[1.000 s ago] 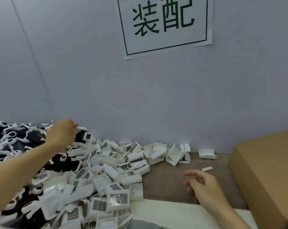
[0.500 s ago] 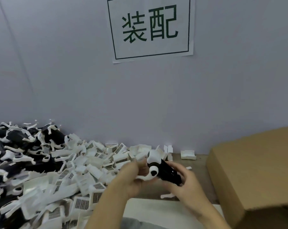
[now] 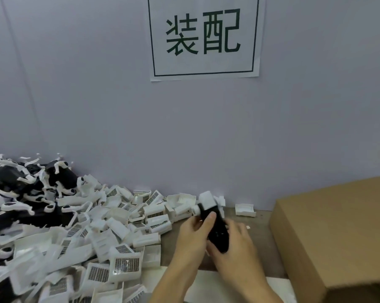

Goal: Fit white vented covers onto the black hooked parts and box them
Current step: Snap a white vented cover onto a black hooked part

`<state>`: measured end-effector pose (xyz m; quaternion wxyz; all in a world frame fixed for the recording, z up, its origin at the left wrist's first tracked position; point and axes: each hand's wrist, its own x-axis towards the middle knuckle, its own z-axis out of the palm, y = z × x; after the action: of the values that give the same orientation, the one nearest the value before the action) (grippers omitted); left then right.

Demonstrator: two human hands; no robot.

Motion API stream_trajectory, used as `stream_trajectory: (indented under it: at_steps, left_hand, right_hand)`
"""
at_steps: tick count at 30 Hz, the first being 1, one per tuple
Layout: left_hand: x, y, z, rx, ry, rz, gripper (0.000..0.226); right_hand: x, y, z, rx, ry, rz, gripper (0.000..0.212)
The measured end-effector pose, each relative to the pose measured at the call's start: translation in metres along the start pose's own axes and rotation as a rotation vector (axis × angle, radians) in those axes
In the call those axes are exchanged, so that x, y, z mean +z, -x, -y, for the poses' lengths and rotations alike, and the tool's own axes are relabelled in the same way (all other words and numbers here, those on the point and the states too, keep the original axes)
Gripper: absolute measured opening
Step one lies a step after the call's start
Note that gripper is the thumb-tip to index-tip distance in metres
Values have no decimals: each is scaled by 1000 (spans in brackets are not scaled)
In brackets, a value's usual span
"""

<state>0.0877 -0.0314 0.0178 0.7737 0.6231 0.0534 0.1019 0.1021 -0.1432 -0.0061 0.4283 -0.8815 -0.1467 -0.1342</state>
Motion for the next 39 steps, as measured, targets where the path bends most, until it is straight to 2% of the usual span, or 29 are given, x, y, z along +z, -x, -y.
stream_trajectory:
  at_steps: [2, 5, 9, 11, 15, 19, 23, 25, 28, 31, 32, 35, 39]
  left_hand:
    - [-5, -3, 2, -28, 93, -101, 19]
    - [-9, -1, 1, -91, 168, -180, 18]
    - [-7, 1, 0, -64, 141, -197, 18]
    - [-5, 2, 2, -16, 86, -166, 16]
    - [0, 3, 6, 143, -48, -78, 10]
    - [0, 0, 8, 253, -88, -50, 16]
    - [1, -2, 11, 311, -124, -81, 22]
    - [-1, -4, 11, 355, -204, -125, 27]
    - [-6, -4, 12, 436, -427, -152, 30]
    - [-3, 3, 14, 520, -651, -22, 40]
    - [-2, 4, 14, 547, -706, 18, 43]
    - [1, 6, 15, 611, -813, 67, 45]
    - [2, 5, 15, 636, -821, 80, 43]
  right_hand:
    - [2, 1, 4, -82, 69, 41, 58]
    - [3, 4, 10, -105, 139, 76, 69]
    - [5, 7, 19, -69, 174, 33, 60]
    - [4, 6, 21, -5, 102, 35, 54]
    - [1, 5, 17, 76, -134, 31, 27]
    - [-1, 3, 13, 53, -223, 29, 20]
    - [1, 2, 10, 21, -359, 145, 34]
    - [0, -1, 8, 32, -476, 120, 48]
    - [-4, -4, 2, 104, -683, 24, 52]
    - [-7, -7, 3, 177, -850, -7, 73]
    - [-7, -8, 3, 206, -843, -60, 74]
    - [-8, -14, 0, 271, -789, -217, 48]
    - [-8, -17, -5, 239, -753, -266, 29]
